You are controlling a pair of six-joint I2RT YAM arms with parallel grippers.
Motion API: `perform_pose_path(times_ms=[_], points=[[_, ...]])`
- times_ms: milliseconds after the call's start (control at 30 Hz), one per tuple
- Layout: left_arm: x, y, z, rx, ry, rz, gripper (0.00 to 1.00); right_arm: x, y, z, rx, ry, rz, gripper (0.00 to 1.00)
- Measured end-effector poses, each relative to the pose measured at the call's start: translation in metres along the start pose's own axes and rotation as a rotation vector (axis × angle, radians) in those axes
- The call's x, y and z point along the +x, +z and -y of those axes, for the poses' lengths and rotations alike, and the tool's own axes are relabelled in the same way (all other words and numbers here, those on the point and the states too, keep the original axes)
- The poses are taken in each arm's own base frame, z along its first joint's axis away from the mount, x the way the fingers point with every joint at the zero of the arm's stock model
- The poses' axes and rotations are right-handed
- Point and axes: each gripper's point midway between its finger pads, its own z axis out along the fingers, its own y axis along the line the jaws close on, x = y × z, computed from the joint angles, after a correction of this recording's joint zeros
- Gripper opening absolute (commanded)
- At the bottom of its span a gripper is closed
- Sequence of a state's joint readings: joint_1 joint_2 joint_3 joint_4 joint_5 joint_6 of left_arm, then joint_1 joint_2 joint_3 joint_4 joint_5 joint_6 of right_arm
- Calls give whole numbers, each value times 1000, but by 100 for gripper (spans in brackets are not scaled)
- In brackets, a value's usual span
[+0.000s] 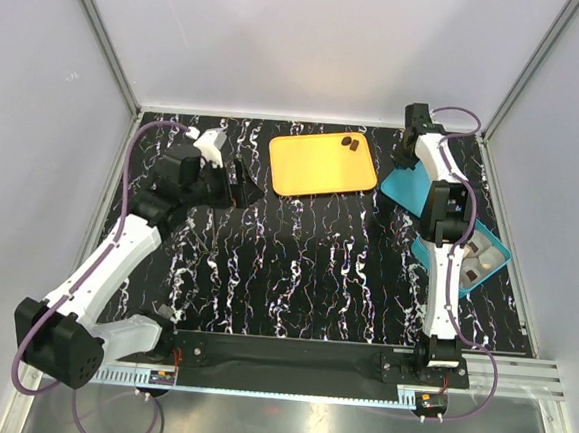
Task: Pack the chocolate
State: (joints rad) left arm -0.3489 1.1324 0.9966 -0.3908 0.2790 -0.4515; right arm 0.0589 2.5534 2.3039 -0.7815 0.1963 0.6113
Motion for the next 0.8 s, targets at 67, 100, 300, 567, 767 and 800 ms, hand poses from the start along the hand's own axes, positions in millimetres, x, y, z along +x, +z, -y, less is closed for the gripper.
perform_pose_path(times_ms=[67, 100, 300, 567, 767, 800], points=[[-7, -4, 4, 2, 7, 10, 99, -1, -5, -2, -17, -32, -5, 0], [-10, -5, 6, 4, 8, 15, 99, -2, -8, -3, -26, -43, -8, 0], [-41, -13, 31, 67, 22, 58, 99, -35, -102, -21, -174, -102, 62, 0], [-74, -2, 67, 261, -16, 74, 98, -67, -327, -43, -609, -94, 293, 0], [-106, 21, 99, 507, -120, 83, 95, -37, -418, -46, -910, -72, 302, 0], [-110, 25, 106, 562, -146, 80, 94, -30, -426, -49, -960, -66, 285, 0]])
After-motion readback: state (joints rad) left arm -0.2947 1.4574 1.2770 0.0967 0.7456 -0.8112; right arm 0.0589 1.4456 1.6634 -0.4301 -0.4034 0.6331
